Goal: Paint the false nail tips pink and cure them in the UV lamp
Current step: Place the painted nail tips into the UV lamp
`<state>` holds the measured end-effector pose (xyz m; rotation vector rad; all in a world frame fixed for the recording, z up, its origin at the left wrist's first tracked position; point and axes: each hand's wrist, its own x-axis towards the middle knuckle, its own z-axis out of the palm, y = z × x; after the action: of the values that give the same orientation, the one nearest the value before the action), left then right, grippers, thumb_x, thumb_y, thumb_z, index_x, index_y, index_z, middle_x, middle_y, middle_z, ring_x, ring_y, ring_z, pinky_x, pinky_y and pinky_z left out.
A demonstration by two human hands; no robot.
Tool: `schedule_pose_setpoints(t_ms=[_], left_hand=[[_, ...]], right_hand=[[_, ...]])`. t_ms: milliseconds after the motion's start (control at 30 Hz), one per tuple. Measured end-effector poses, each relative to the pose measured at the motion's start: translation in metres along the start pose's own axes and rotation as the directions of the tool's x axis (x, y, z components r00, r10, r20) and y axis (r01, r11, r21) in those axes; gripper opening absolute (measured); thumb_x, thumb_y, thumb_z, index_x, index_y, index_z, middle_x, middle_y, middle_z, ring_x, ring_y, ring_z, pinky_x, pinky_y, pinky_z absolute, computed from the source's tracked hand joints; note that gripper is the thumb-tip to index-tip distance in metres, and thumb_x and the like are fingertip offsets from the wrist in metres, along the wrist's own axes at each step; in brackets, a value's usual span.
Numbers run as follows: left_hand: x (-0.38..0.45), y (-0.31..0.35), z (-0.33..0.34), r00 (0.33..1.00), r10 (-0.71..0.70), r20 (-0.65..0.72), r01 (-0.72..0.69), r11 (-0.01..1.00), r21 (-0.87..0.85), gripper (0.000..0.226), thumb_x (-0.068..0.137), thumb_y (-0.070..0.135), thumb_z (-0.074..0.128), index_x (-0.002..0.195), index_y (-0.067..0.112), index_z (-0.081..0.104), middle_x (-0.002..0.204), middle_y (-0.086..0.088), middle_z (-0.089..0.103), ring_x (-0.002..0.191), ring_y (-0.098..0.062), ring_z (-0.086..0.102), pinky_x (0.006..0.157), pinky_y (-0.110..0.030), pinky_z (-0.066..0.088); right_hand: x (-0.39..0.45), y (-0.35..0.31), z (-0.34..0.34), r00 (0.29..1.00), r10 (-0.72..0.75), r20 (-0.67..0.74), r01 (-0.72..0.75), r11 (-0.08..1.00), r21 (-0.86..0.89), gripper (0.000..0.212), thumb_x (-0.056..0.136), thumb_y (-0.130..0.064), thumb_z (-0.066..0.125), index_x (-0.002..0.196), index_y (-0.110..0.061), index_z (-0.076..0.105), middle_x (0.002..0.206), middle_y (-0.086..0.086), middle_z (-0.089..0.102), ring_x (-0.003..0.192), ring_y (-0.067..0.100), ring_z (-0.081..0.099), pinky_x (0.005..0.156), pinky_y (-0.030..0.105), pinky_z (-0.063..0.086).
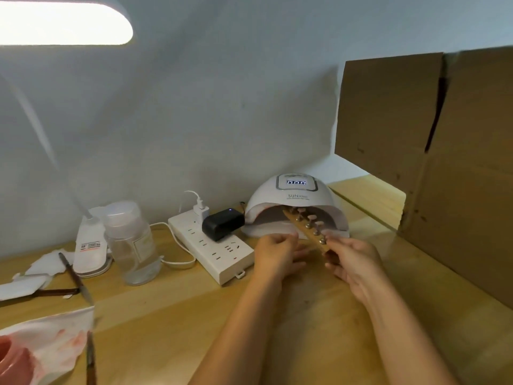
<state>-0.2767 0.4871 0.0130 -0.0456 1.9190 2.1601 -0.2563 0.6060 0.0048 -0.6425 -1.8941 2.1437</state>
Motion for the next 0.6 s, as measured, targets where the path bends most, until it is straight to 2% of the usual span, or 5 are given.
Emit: schedule_pose_setpoints(t_ms=[267, 367, 433, 500, 600], left_hand=[[0.017, -0.004, 0.005, 0.999, 0.003, 0.032, -0.006, 0.996, 0.092, 0.022, 0.092, 0.017, 0.054, 0.071, 0.017, 0.060, 0.068, 0.002, 0.067, 0.059, -0.002, 0.066, 0.046, -0.018, 0.052], [0.023, -0.004, 0.004, 0.999, 0.028, 0.042, -0.033, 0.991, 0.132, 0.024, 0.090, 0.013, 0.058, 0.066, 0.010, 0.059, 0.066, -0.002, 0.067, 0.056, -0.004, 0.066, 0.043, -0.017, 0.048], [0.027, -0.005, 0.003, 0.998, 0.060, 0.020, -0.062, 0.986, 0.153, 0.025, 0.087, 0.009, 0.060, 0.061, 0.010, 0.057, 0.058, 0.000, 0.065, 0.055, -0.004, 0.067, 0.042, -0.016, 0.046], [0.032, -0.006, 0.002, 0.997, 0.078, -0.018, -0.074, 0.984, 0.163, 0.024, 0.085, 0.007, 0.061, 0.061, 0.008, 0.056, 0.056, -0.001, 0.063, 0.057, -0.003, 0.067, 0.042, -0.017, 0.046], [0.037, -0.008, 0.002, 0.991, 0.112, -0.073, -0.097, 0.980, 0.176, 0.010, 0.084, 0.012, 0.063, 0.076, 0.006, 0.061, 0.071, -0.011, 0.062, 0.054, -0.005, 0.064, 0.047, -0.023, 0.050]], right_hand=[[0.015, 0.009, 0.012, 0.996, -0.086, -0.016, 0.082, 0.985, -0.151, 0.024, 0.089, -0.015, 0.061, 0.066, -0.020, 0.065, 0.069, -0.001, 0.065, 0.068, 0.012, 0.060, 0.039, 0.014, 0.044], [0.019, 0.010, 0.018, 0.989, -0.139, -0.058, 0.119, 0.957, -0.265, 0.029, 0.086, -0.011, 0.061, 0.058, -0.015, 0.066, 0.068, 0.009, 0.069, 0.073, 0.027, 0.067, 0.062, 0.036, 0.056], [0.022, 0.009, 0.025, 0.980, -0.183, -0.082, 0.147, 0.934, -0.327, 0.027, 0.083, -0.008, 0.060, 0.058, -0.005, 0.067, 0.071, 0.020, 0.069, 0.078, 0.039, 0.067, 0.077, 0.050, 0.053], [0.025, 0.008, 0.033, 0.971, -0.222, -0.091, 0.176, 0.916, -0.360, 0.025, 0.083, -0.009, 0.060, 0.064, 0.004, 0.068, 0.072, 0.025, 0.068, 0.081, 0.043, 0.065, 0.078, 0.053, 0.051], [0.032, 0.008, 0.041, 0.964, -0.251, -0.085, 0.202, 0.903, -0.379, 0.025, 0.084, -0.008, 0.058, 0.068, 0.008, 0.068, 0.074, 0.028, 0.067, 0.083, 0.045, 0.063, 0.079, 0.053, 0.050]])
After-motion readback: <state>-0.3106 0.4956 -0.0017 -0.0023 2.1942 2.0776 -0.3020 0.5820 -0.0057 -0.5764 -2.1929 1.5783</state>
